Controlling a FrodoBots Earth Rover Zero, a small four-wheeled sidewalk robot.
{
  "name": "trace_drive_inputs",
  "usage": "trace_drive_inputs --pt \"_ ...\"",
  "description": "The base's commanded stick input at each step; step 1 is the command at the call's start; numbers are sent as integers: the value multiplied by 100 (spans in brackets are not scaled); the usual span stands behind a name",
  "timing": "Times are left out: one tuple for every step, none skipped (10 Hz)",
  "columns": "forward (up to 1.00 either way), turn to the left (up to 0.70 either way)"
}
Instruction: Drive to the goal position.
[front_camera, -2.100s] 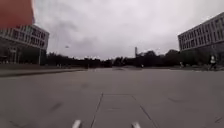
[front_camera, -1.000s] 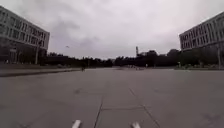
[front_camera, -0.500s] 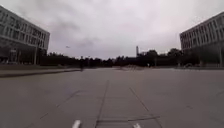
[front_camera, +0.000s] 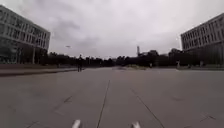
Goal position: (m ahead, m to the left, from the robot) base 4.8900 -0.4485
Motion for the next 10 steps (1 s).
trace_drive_inputs --pt "70 0" --pt "70 0" --pt "70 0" --pt "70 0" --pt "70 0" --pt "70 0" --pt "70 0" --pt "70 0" --pt "70 0" --pt "70 0"
